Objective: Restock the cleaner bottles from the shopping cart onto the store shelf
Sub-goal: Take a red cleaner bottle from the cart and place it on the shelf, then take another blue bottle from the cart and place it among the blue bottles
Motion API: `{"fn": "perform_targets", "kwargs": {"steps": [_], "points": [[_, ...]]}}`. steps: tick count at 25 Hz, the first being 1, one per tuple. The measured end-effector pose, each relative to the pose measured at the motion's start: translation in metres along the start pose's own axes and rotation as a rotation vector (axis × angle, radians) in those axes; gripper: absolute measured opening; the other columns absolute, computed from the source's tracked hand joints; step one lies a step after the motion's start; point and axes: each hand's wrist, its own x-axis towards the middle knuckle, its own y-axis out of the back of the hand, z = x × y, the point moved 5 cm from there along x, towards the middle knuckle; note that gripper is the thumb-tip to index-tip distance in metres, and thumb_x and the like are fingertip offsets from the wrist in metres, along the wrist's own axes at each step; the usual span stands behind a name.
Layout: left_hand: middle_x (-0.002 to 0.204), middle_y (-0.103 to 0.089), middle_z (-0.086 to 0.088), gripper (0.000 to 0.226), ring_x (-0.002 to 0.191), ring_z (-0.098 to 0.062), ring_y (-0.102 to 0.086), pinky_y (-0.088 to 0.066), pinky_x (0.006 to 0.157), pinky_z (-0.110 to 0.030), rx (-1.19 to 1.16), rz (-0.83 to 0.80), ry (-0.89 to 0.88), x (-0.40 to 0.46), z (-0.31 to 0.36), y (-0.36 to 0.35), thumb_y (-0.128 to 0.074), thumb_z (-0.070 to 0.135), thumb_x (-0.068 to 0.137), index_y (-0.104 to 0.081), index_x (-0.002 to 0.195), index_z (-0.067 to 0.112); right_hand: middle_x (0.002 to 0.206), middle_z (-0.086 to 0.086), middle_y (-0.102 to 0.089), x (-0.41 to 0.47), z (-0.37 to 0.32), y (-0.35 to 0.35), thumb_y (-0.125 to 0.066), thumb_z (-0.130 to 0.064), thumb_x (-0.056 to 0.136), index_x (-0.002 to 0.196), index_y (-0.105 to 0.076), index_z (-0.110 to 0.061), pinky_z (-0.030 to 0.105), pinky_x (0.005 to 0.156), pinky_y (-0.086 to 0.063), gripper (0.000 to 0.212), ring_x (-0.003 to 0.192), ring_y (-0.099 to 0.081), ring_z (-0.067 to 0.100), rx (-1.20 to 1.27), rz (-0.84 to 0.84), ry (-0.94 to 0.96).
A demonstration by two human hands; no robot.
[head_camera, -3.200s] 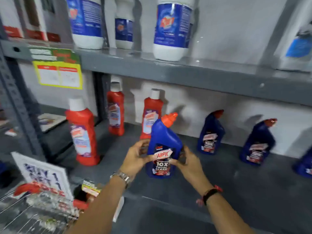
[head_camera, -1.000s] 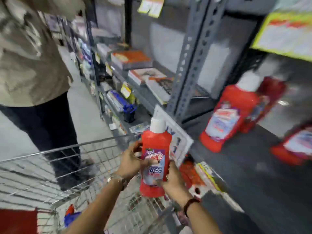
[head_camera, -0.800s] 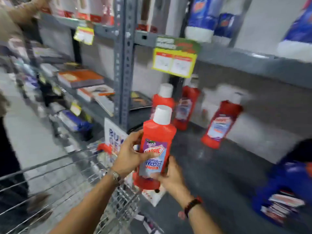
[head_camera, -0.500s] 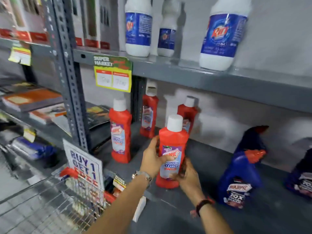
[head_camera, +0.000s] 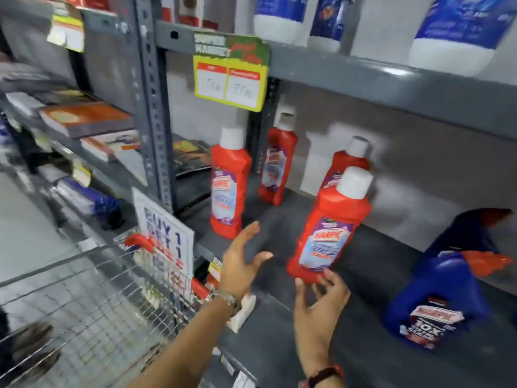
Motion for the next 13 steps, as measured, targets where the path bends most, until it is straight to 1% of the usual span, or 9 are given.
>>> {"fn": "perform_targets", "kwargs": {"steps": [2,3,4,5,7,9,10,11,13], "points": [[0.118,-0.054,0.003,0.05,0.11,-0.015,-0.052,-0.044,0.097,-0.032,0.08,0.188,0.1,-0.026,-0.034,0.072,-0.068,0.004,0.073,-0.05,0.118,0.015,0.103,0.006,-0.042,-0.039,-0.004,-0.04,-0.065,0.01,0.074,0.105,-0.049,-0.007,0.023,0.078,-0.05,0.039,0.089,-0.055,0.021,-0.022,-0.167,0.065],[0.117,-0.056,0.0,0.047,0.109,-0.019,-0.053,-0.045,0.095,-0.036,0.149,0.284,0.172,-0.045,-0.053,0.116,-0.067,0.004,0.074,-0.051,0.118,0.011,0.101,0.008,-0.046,-0.061,-0.003,-0.069,-0.064,0.01,0.075,0.104,-0.05,-0.003,0.027,0.079,-0.05,0.035,0.089,-0.055,0.023,-0.052,-0.292,0.082],[0.117,-0.057,-0.005,0.045,0.11,-0.024,-0.053,-0.044,0.093,-0.037,0.185,0.371,0.256,-0.061,-0.07,0.149,-0.066,0.004,0.075,-0.051,0.117,0.008,0.1,0.012,-0.05,-0.075,-0.001,-0.092,-0.063,0.009,0.076,0.104,-0.051,0.0,0.03,0.08,-0.048,0.032,0.09,-0.055,0.026,-0.088,-0.411,0.103],[0.119,-0.058,-0.011,0.044,0.112,-0.028,-0.053,-0.042,0.092,-0.037,0.215,0.511,0.373,-0.092,-0.095,0.205,-0.065,0.003,0.076,-0.05,0.117,0.005,0.1,0.016,-0.053,-0.111,0.0,-0.134,-0.063,0.008,0.076,0.105,-0.051,0.003,0.035,0.083,-0.048,0.031,0.09,-0.055,0.029,-0.121,-0.585,0.092],[0.122,-0.056,-0.021,0.045,0.115,-0.034,-0.051,-0.039,0.094,-0.037,0.222,0.705,0.592,-0.143,-0.134,0.278,-0.065,0.003,0.076,-0.048,0.118,0.001,0.105,0.018,-0.053,-0.159,0.009,-0.189,-0.061,0.005,0.079,0.107,-0.051,0.001,0.043,0.085,-0.05,0.03,0.093,-0.055,0.032,-0.19,-0.875,0.039],[0.118,-0.057,-0.027,0.047,0.11,-0.04,-0.053,-0.042,0.094,-0.045,0.203,0.875,0.852,-0.208,-0.183,0.347,-0.067,0.003,0.074,-0.048,0.117,-0.001,0.115,0.016,-0.05,-0.232,0.026,-0.256,-0.058,0.0,0.083,0.113,-0.048,-0.003,0.034,0.087,-0.049,0.032,0.101,-0.054,0.029,-0.298,-1.214,0.003],[0.111,-0.059,-0.028,0.048,0.104,-0.04,-0.056,-0.045,0.09,-0.048,0.168,0.924,0.959,-0.235,-0.205,0.368,-0.069,0.002,0.071,-0.048,0.114,-0.003,0.122,0.016,-0.048,-0.267,0.041,-0.282,-0.058,-0.003,0.084,0.117,-0.045,-0.004,0.031,0.089,-0.047,0.035,0.106,-0.054,0.028,-0.381,-1.36,-0.033],[0.103,-0.06,-0.028,0.048,0.096,-0.035,-0.058,-0.046,0.084,-0.047,0.144,0.946,1.035,-0.253,-0.221,0.38,-0.071,0.001,0.069,-0.049,0.112,-0.006,0.127,0.017,-0.045,-0.296,0.057,-0.3,-0.057,-0.005,0.085,0.121,-0.042,-0.003,0.032,0.094,-0.046,0.04,0.111,-0.052,0.029,-0.463,-1.472,-0.079],[0.096,-0.057,-0.025,0.049,0.088,-0.025,-0.053,-0.043,0.075,-0.039,0.14,0.947,1.153,-0.282,-0.259,0.396,-0.072,0.0,0.068,-0.048,0.108,-0.014,0.134,0.017,-0.041,-0.352,0.092,-0.328,-0.059,-0.009,0.085,0.127,-0.036,-0.003,0.035,0.101,-0.041,0.047,0.12,-0.046,0.03,-0.643,-1.676,-0.136]]}}
